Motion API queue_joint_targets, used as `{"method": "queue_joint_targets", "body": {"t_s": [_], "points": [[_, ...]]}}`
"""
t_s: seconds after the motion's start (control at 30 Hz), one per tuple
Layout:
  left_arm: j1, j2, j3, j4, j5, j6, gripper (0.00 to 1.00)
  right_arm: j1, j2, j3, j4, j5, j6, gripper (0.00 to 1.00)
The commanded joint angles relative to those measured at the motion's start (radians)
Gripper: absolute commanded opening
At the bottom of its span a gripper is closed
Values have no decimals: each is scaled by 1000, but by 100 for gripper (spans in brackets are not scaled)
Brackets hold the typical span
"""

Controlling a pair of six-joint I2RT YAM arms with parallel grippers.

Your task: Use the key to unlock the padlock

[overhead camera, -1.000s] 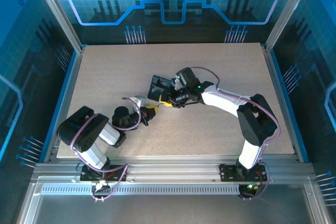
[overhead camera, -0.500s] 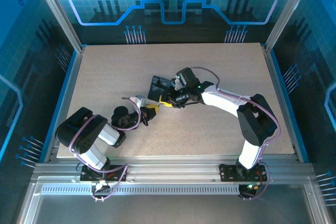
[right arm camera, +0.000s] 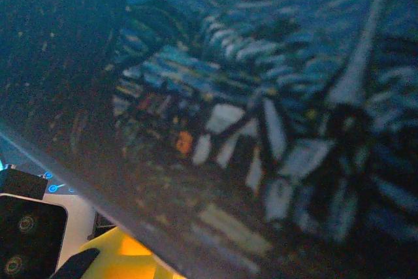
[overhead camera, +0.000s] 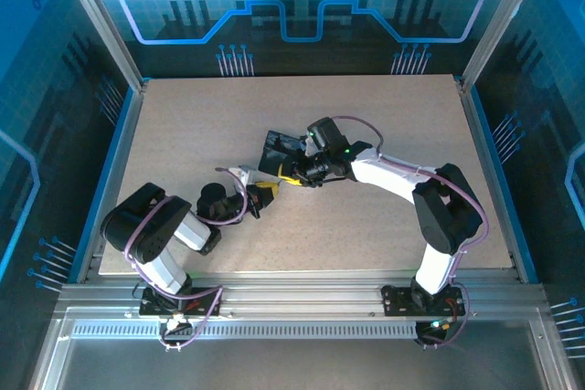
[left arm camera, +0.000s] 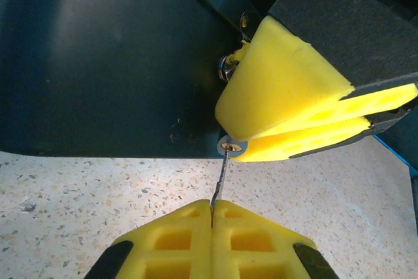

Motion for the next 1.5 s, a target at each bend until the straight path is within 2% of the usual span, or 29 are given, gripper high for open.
{"method": "queue_joint_targets", "body": {"t_s": [0.0,0.43,0.7,1.0,1.47], "points": [[-10,-21,28,34,10,-14,0,6,18,-1,18,-42,-4,0],[-8,-54,-9,34,-13,11,0,-3,-10,-6,-2,-38,-19,0],[-9,-22,38,34,3,-12,0,6,14,-4,15,-77,-8,0],[17,-13,83,34,84,-92,0,15,37,5,-38,-78,-92,0],[-9,-24,138,35,98,-144,0,6,16,-44,75,-151,-31,0]]}}
